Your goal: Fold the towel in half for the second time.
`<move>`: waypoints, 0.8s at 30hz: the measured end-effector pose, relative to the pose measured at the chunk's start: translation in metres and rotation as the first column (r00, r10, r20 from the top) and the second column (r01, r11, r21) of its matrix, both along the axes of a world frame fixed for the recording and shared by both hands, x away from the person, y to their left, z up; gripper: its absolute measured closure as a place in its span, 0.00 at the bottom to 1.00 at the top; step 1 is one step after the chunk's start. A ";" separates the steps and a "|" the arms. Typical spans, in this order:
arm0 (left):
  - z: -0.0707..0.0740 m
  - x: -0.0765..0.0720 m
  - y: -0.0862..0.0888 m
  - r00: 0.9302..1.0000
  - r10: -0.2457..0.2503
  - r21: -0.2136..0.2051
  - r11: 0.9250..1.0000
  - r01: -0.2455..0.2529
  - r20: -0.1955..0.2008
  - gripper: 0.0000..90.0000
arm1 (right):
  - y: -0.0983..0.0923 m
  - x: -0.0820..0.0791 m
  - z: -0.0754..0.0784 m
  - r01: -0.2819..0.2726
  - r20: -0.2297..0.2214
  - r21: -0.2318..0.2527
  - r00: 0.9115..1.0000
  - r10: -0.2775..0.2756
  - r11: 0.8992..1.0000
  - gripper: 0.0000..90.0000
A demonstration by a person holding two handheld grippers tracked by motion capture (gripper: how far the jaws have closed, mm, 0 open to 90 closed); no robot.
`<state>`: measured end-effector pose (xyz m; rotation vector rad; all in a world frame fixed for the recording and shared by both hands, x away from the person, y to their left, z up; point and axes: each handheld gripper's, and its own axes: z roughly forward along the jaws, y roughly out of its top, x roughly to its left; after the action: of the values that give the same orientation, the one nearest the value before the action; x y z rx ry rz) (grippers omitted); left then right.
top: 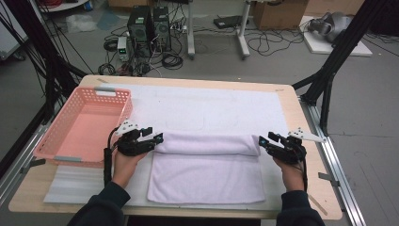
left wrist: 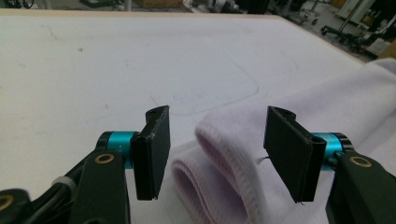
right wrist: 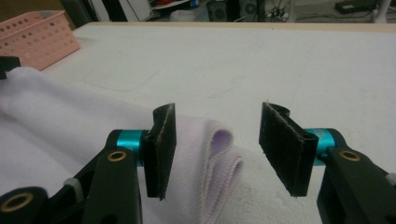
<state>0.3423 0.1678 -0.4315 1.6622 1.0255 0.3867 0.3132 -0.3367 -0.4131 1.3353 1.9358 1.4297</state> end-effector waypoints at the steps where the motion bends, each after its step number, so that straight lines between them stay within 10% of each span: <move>1: 0.000 0.004 -0.001 1.000 0.000 -0.003 1.000 0.000 -0.009 0.46 | 0.000 0.003 0.000 0.003 0.000 -0.008 1.000 -0.003 1.000 0.51; 6: -0.014 0.015 -0.009 0.997 -0.034 0.009 0.999 0.035 -0.063 0.51 | 0.012 0.020 -0.005 -0.029 -0.044 -0.046 0.999 0.027 0.999 0.51; 11: -0.016 0.013 -0.013 0.996 -0.076 0.088 0.993 0.079 -0.040 0.91 | 0.020 0.028 -0.011 -0.082 -0.093 -0.059 0.993 0.076 0.995 0.81; 13: -0.012 0.010 -0.012 0.996 -0.086 0.086 0.992 0.088 -0.023 0.93 | 0.020 0.024 -0.013 -0.098 -0.085 -0.057 0.992 0.093 0.994 0.93; 24: 0.000 -0.009 -0.006 0.990 -0.136 0.045 0.990 0.134 0.035 0.93 | 0.003 0.003 -0.008 -0.095 -0.026 -0.002 0.995 0.095 0.995 0.94</move>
<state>0.3335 0.1620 -0.4313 1.7449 0.8765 0.3510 0.3161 -0.3338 -0.4211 1.2812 2.0423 1.4596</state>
